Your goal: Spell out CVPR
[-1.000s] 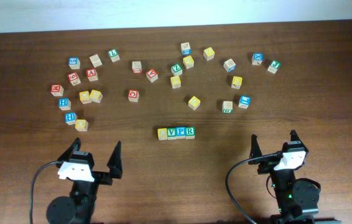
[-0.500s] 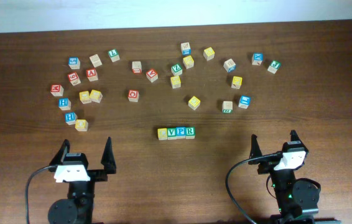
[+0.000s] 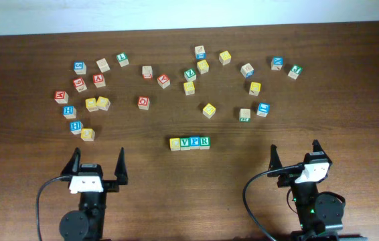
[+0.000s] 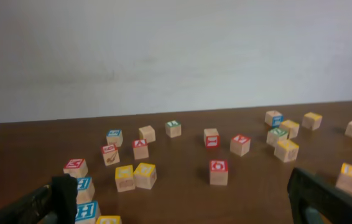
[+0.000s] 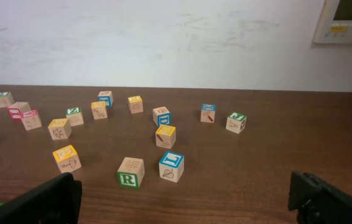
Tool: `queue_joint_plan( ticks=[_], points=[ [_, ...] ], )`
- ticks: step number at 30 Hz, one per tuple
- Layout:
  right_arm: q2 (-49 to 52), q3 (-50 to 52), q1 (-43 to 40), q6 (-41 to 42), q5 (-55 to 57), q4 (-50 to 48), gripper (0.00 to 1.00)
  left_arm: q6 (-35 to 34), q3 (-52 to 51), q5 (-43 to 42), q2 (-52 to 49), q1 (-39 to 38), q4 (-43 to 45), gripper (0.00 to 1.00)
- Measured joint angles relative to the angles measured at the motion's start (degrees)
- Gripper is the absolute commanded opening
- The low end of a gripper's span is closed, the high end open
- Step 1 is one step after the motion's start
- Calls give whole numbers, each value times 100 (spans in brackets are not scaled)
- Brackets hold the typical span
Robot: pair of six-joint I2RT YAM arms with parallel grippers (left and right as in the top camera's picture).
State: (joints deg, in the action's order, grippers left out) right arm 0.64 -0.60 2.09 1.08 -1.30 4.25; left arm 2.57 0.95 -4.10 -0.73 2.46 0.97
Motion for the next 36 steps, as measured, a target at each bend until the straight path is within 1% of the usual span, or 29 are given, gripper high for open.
queue_joint_plan(
  ticks=[3,6,7,10,12,18,25,36],
  points=[
    [0,-2,0,-2,0,0,98,48,-11,-17,4,0,-509,99],
    [0,-2,0,0,0,0,98,48,-11,-17,4,-2,-511,99],
    [-2,-2,0,0,0,0,98,-22,-11,31,4,-2,-527,99],
    [-2,-2,0,0,0,0,98,-581,-11,415,4,-2,-555,99],
    [-2,-2,0,2,0,0,98,-713,-11,485,4,-2,-564,99],
    [-2,-2,0,0,2,0,98,-667,-11,483,4,-2,-573,99],
    [-2,-2,0,-2,0,0,98,-389,-11,479,4,-2,-573,99],
    [0,-2,0,-4,0,0,98,-385,-11,479,4,-2,-573,99]
  ],
)
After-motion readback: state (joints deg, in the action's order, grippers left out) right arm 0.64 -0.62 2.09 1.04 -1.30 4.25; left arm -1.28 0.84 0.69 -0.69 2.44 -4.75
